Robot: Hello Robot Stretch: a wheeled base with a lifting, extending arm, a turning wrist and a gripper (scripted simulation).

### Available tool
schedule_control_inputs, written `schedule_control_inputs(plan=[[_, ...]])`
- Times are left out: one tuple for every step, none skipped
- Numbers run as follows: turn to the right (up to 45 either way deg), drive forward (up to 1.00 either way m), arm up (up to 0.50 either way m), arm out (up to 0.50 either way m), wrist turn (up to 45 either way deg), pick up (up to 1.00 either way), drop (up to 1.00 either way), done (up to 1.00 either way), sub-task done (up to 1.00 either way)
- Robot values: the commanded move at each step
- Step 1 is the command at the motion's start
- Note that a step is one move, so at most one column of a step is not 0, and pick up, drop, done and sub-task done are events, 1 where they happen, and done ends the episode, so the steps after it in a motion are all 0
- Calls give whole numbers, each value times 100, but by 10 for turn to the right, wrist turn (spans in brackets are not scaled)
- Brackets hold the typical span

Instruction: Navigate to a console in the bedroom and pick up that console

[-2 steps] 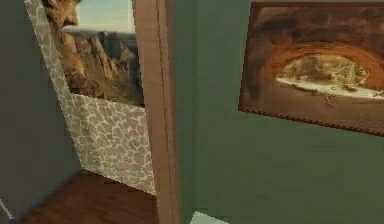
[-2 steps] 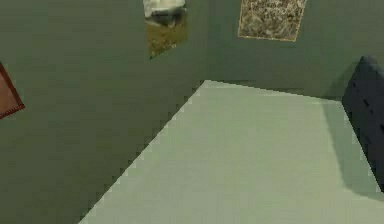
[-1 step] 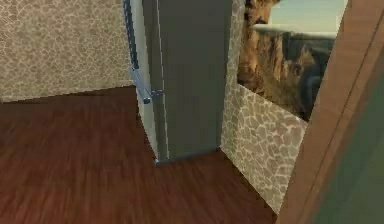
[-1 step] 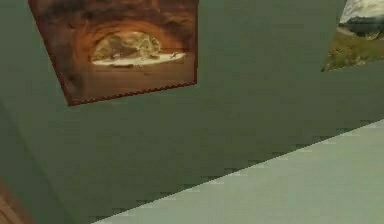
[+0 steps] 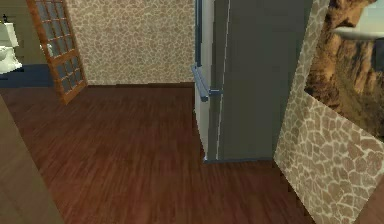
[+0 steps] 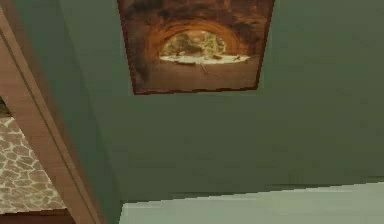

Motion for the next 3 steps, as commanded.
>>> schedule_control_inputs(plan=[[-30, 0, 0, 0, 0, 0, 0, 0, 0], [0, 15, 0, 0, 0, 0, 0, 0, 0], [0, 55, 0, 0, 0, 0, 0, 0, 0]])
